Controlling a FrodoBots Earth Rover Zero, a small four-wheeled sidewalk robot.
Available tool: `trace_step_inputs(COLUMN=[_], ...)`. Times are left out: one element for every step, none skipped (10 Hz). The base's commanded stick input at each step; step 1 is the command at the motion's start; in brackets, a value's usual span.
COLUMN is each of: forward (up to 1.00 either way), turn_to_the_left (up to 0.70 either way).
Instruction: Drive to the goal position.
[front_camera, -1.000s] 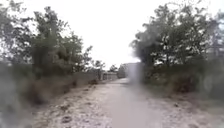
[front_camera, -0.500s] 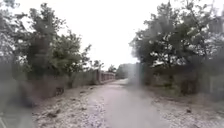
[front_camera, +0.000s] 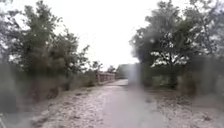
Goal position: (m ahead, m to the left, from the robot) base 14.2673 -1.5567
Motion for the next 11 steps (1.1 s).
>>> trace_step_inputs(forward=[0.6,0.6,0.6,0.6,0.6,0.6,0.6,0.6,0.6,0.6,0.6], turn_to_the_left=[0.0,0.0,0.0,0.0,0.0,0.0,0.0,0.0,0.0,0.0,0.0])
